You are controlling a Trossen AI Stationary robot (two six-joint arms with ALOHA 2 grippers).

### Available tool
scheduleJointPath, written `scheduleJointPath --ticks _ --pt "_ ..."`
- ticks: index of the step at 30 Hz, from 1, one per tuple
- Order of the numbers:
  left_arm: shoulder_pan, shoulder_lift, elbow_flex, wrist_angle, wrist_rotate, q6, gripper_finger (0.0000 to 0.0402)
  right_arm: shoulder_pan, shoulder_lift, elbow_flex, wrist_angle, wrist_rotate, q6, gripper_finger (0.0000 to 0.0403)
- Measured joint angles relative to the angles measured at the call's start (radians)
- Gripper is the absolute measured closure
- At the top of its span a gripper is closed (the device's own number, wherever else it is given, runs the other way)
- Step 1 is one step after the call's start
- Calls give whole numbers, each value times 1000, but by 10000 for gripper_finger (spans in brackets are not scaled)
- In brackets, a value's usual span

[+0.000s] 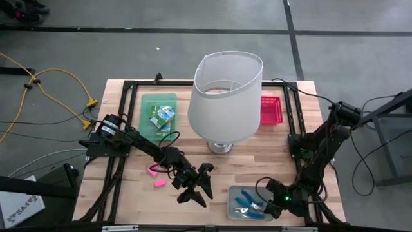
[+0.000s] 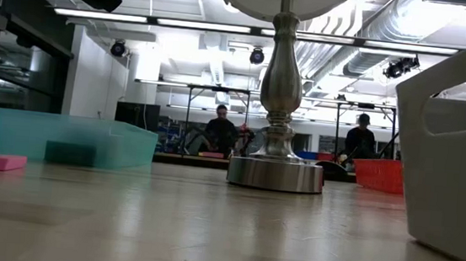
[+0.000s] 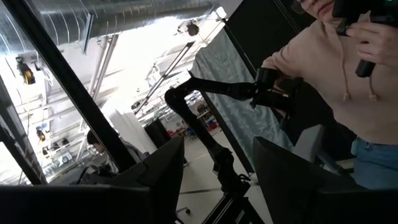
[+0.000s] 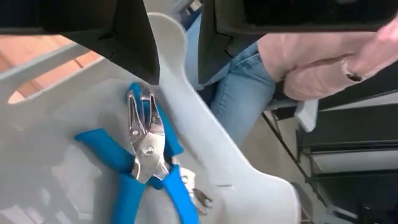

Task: Pick & Place School Supplies
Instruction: Put the pink eraser into the red bin

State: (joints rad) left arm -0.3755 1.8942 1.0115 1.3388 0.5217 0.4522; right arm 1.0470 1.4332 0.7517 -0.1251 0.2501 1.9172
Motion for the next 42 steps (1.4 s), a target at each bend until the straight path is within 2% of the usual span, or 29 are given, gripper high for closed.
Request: scheduleJointPath --ticks 6,13,19,23,30,35,42 --pt "0 0 0 0 0 0 218 0 -45 0 0 43 -14 301" --pt "-3 0 0 1 0 -1 218 -9 -157 0 2 178 -153 301" --pt "-4 0 0 60 -50 -150 218 -38 -255 0 -18 282 -348 302" --pt "13 -2 -1 58 -72 -233 218 -49 -293 1 -139 310 -372 302" --pt "46 -43 -67 43 -216 -286 218 -40 -308 1 -319 340 -343 302" --pt "53 -105 -159 34 -340 -301 218 -32 -308 1 -348 361 -350 303" --pt "28 -146 -245 -82 -536 -436 218 -32 -308 1 -365 421 -413 303"
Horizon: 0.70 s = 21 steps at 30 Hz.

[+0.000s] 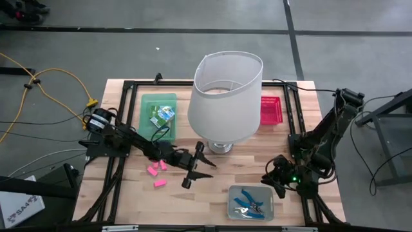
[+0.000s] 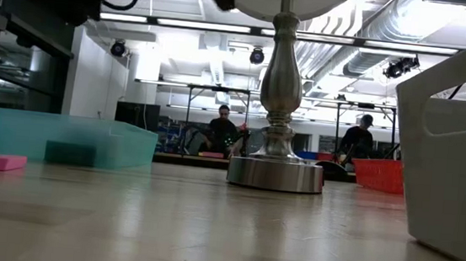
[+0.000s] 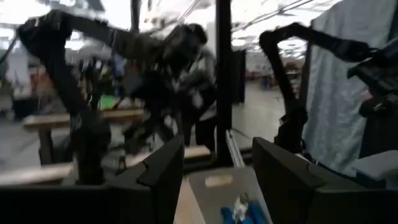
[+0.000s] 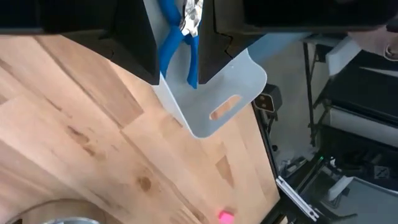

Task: Pick & Place School Supplies
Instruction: Put the pink eraser into the red bin

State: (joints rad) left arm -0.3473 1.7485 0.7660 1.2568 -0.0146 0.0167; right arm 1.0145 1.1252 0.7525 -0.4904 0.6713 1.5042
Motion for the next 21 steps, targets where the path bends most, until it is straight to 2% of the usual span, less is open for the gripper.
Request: scheduleJointPath --ticks 5,9,12,17,21 --pt "-53 -1 -1 -101 -107 -26 218 0 0 0 -1 29 -41 303" --pt "-108 -53 -1 -219 -244 7 218 0 0 0 -1 36 -73 303" --pt "-148 -136 -1 -416 -352 -55 218 0 0 0 -1 38 -96 303" --pt "-220 -281 -1 -786 -489 -275 218 0 0 0 0 63 -147 303" --pt "-289 -365 -1 -964 -558 -373 218 0 0 0 0 86 -169 303"
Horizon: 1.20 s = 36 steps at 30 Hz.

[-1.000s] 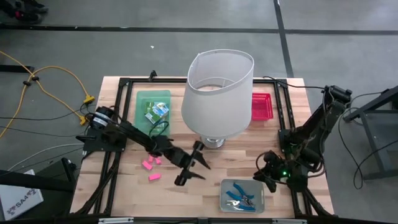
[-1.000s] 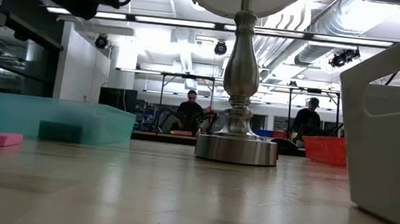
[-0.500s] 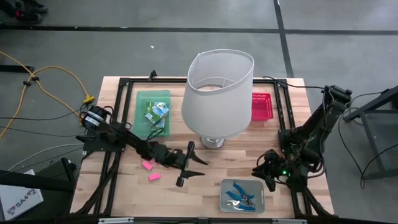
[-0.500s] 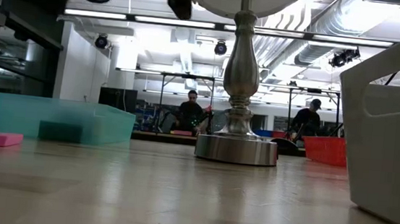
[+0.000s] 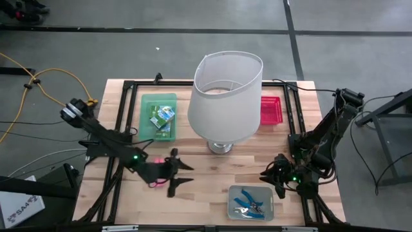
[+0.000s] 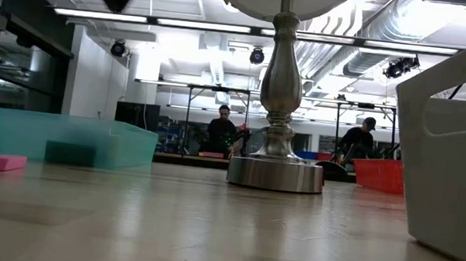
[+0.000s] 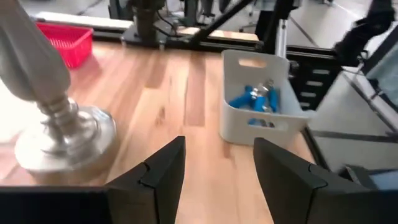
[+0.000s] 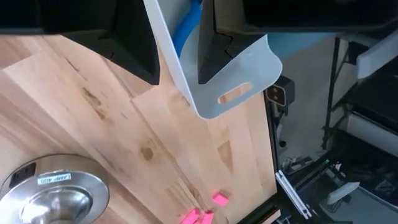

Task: Pick & Place School Supplies
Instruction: Put the pink eraser into the red bin

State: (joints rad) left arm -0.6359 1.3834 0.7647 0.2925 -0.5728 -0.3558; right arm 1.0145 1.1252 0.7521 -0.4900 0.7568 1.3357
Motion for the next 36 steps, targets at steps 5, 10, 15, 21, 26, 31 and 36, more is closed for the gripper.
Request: scheduleJointPath --ticks 5,10,15,21,26,31,36 --pt "-73 -57 1 -123 -36 -71 218 0 0 0 2 28 1 303" --pt "-120 -62 1 -356 -70 -278 218 -3 0 0 26 36 2 303" --pt "-175 -58 1 -538 -59 -481 218 -3 0 0 58 86 -3 303" --pt "-254 -58 1 -603 -3 -530 218 -7 0 0 58 115 -5 303" --pt "-304 -58 1 -674 29 -535 224 -33 0 0 58 117 -5 303" --pt "-325 -58 1 -759 52 -608 247 -59 0 0 58 105 -5 303" --pt "-326 -58 1 -850 118 -811 262 -68 0 0 59 105 -6 303"
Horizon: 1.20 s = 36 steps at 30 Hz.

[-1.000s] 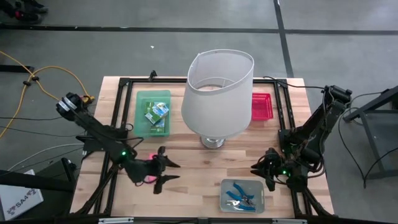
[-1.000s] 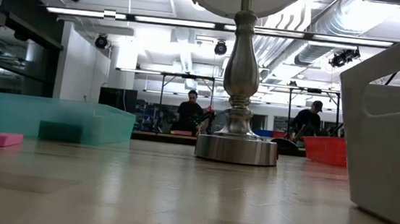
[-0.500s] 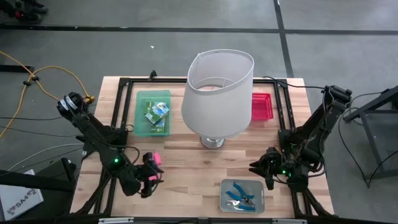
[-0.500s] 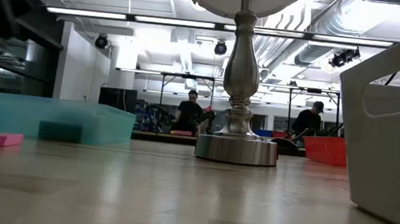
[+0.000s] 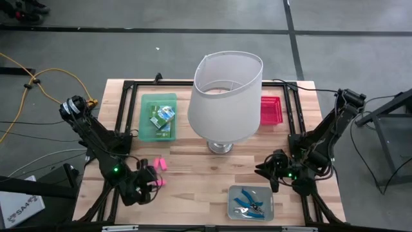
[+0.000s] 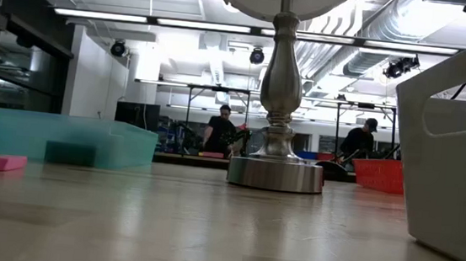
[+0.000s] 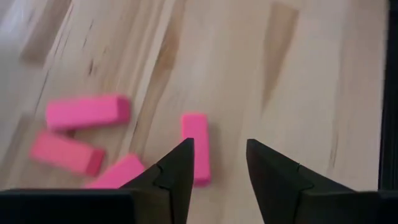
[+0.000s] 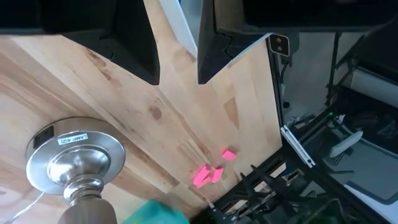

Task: Pick & Place School Supplies
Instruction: Put the pink eraser into the red bin

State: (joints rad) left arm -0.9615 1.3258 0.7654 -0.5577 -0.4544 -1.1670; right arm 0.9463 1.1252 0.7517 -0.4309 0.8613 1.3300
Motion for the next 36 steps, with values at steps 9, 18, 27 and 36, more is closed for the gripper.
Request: scheduleJointPath --ticks 9,18,27,36 --pt "-6 0 0 -17 58 -146 264 0 0 0 2 0 -22 303" --pt "-6 26 0 -92 59 -136 264 0 0 0 2 0 -22 303" --pt "-35 104 0 -80 88 -106 264 0 0 0 2 0 -22 303" --pt "-46 169 0 -51 82 -105 264 0 0 0 2 0 -22 303"
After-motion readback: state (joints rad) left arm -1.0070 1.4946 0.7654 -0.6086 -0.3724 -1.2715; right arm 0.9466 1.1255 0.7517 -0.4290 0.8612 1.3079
